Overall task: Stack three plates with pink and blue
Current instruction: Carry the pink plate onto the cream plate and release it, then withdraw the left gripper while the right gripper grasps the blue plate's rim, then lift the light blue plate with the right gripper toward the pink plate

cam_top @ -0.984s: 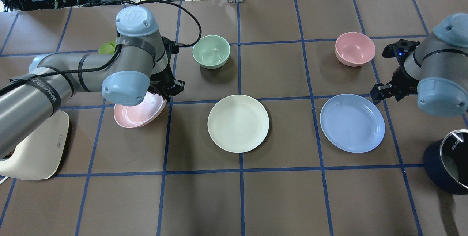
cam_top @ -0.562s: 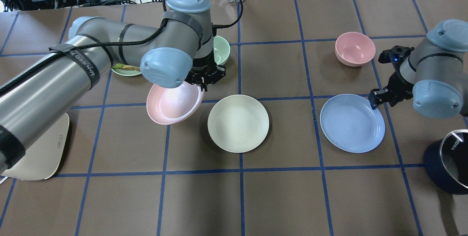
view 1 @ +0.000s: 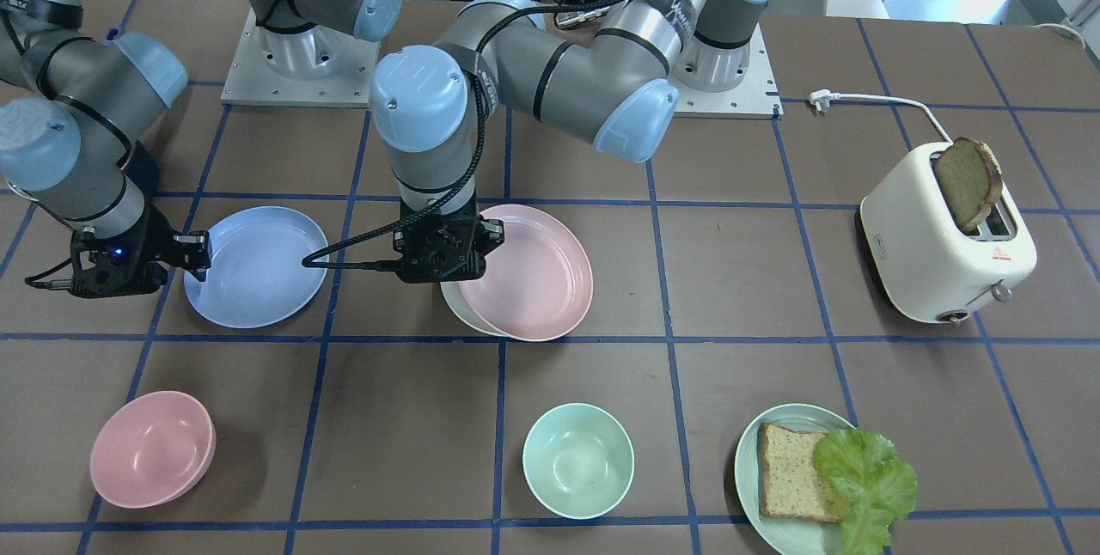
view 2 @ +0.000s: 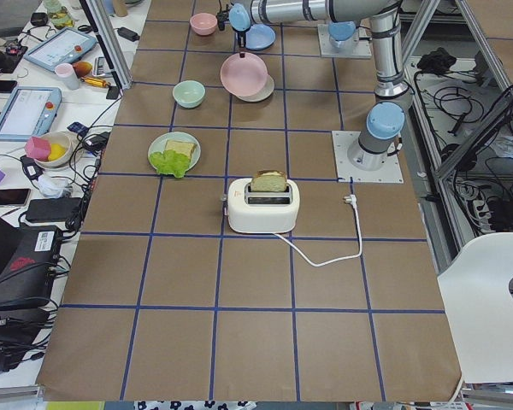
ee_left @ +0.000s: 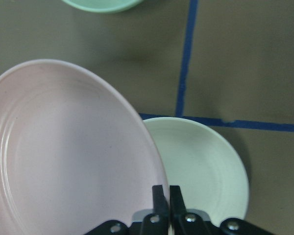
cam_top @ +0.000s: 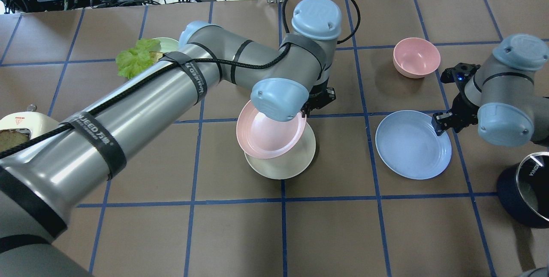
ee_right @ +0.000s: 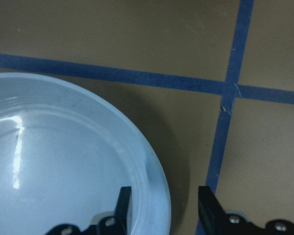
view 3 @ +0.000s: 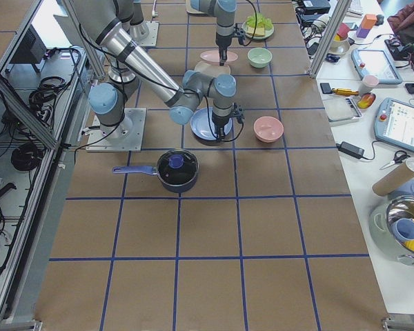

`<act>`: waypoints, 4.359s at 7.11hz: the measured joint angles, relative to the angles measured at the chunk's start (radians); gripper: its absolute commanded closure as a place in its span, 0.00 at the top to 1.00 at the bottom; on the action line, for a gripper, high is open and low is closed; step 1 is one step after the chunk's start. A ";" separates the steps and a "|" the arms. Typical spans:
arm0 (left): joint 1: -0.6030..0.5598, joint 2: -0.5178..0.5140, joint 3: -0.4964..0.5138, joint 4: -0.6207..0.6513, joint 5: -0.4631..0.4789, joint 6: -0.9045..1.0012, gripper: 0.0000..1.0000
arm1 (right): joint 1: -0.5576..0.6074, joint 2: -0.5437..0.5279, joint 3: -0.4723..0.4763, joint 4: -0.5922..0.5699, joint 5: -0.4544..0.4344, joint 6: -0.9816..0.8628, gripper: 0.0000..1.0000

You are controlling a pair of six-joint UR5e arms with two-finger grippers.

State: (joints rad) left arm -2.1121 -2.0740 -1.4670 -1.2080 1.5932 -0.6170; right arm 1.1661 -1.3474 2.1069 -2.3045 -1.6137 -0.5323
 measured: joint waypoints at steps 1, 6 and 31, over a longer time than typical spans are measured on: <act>-0.027 -0.025 0.005 -0.002 0.016 -0.021 0.00 | -0.002 0.007 0.000 -0.007 -0.002 0.000 0.45; -0.058 -0.061 0.009 -0.049 0.044 -0.039 1.00 | -0.005 0.033 -0.001 -0.018 -0.003 0.004 0.30; 0.576 0.511 -0.115 -0.269 -0.079 0.642 1.00 | 0.331 -0.038 -0.320 0.449 0.210 0.602 0.07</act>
State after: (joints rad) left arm -1.5357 -1.5626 -1.5821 -1.4772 1.5140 0.0245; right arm 1.4974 -1.3851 1.7870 -1.8559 -1.4042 0.0701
